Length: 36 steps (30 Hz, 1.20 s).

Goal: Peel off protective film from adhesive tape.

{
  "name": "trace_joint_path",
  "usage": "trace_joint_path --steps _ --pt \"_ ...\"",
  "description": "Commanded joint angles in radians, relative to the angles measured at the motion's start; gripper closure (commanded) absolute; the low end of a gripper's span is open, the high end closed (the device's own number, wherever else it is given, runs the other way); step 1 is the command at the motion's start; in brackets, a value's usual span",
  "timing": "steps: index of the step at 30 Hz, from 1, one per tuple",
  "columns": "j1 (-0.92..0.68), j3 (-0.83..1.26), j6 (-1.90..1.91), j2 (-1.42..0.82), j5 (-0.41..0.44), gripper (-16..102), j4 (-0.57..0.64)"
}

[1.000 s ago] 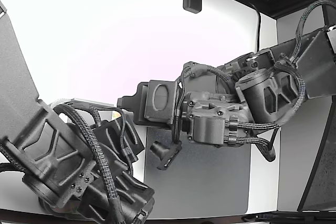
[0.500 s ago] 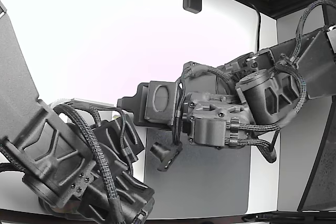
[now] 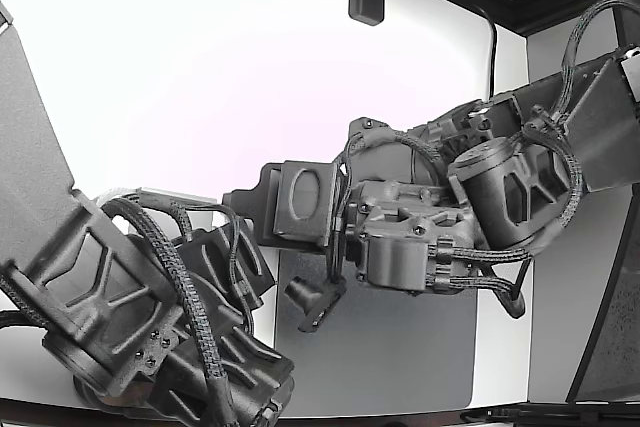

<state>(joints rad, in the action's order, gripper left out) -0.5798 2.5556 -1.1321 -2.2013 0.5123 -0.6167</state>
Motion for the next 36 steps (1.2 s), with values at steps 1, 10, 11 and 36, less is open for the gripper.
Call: trace_joint_path --steps 1,10,11,36 --pt "0.0 -0.032 0.005 -0.009 0.009 97 0.008" --pt "-0.008 -0.037 0.012 0.008 0.017 97 0.008" --pt "-0.009 -0.04 0.012 0.011 0.018 97 0.008" --pt "-0.011 -0.058 0.026 0.063 0.032 97 0.002"
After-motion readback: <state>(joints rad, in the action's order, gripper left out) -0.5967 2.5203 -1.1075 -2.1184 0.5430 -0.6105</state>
